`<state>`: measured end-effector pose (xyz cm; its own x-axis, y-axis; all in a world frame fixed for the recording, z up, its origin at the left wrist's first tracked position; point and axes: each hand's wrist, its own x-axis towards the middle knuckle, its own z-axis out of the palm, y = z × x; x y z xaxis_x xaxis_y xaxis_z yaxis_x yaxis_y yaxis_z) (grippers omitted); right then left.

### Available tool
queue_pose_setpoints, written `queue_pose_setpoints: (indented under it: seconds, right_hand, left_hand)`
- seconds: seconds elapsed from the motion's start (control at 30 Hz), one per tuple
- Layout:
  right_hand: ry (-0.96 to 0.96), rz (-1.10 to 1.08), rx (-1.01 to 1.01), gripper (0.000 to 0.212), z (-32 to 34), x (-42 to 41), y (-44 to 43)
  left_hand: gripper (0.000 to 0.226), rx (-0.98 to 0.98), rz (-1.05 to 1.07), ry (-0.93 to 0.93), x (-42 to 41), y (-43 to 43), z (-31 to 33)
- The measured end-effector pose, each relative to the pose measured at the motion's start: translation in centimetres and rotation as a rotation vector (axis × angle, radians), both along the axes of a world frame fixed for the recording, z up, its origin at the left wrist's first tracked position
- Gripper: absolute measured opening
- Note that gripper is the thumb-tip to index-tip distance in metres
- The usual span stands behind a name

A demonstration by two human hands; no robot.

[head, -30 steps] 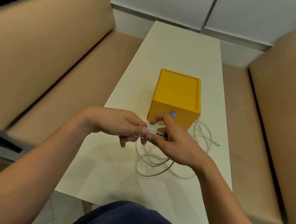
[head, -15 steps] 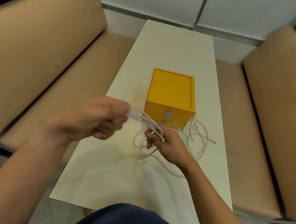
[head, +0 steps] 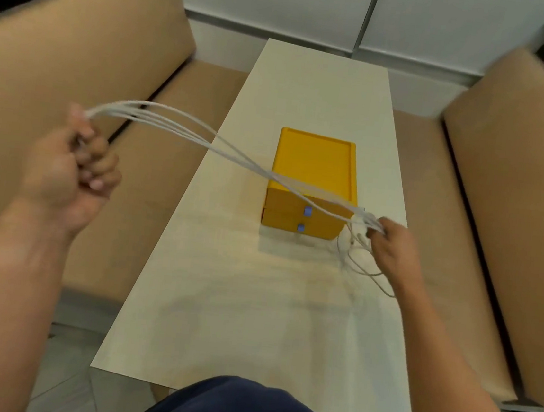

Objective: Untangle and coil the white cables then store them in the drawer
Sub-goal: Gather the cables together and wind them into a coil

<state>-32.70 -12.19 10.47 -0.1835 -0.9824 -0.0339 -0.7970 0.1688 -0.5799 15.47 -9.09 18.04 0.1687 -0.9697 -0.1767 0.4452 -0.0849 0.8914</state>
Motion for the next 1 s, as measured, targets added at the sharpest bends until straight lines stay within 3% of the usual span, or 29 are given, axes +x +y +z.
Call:
queue_pose_setpoints:
  seconds: [0.07, 0.17, 0.27, 0.43, 0.57, 0.7, 0.8, 0.9, 0.93, 1.0]
  right_hand:
    - [-0.09, -0.053, -0.033, 0.021, 2.4, 0.0, -0.2]
    - [-0.074, 0.072, 0.011, 0.021, 5.6, 1.8, 0.1]
    - [0.027, 0.196, 0.05, 0.025, 7.1, 5.1, 0.9]
    - [0.404, 0.401, 0.052, 0.029, 7.1, 9.9, 4.1]
    - [0.504, 0.626, 0.134, 0.028, 7.9, 11.0, 6.3]
    - [0.253, 0.845, 0.148, 0.023, 9.7, 10.7, 6.6]
    - [0.08, 0.787, 0.082, 0.018, 9.8, 10.2, 6.4]
    - [-0.184, 0.683, 0.11, 0.037, 9.6, 9.7, 6.2]
    - [-0.215, 0.667, 0.096, 0.038, 9.6, 9.5, 6.1]
    - [-0.196, 0.633, 0.067, 0.036, 9.1, 8.6, 5.5]
  left_hand:
    - [0.028, 0.042, 0.013, -0.36, -4.8, 2.0, 0.9]
    - [0.035, 0.135, -0.138, -0.613, -7.9, 2.7, -1.3]
    - [0.04, 0.176, -0.286, -0.561, -11.9, 2.9, -2.3]
    - [0.036, 0.039, -0.301, -0.22, -17.2, 3.6, -1.4]
    - [0.031, -0.069, -0.377, -0.426, -18.2, 4.0, -1.2]
    - [0.025, -0.13, -0.61, -0.584, -18.9, 4.3, -1.0]
    - [0.023, -0.146, -0.77, -0.717, -18.8, 4.1, -0.8]
    - [0.029, -0.164, -0.828, -0.956, -18.2, 3.5, -1.8]
    - [0.031, -0.173, -0.808, -0.953, -18.0, 3.4, -2.2]
    - [0.027, -0.193, -0.709, -0.738, -17.2, 3.4, -2.2]
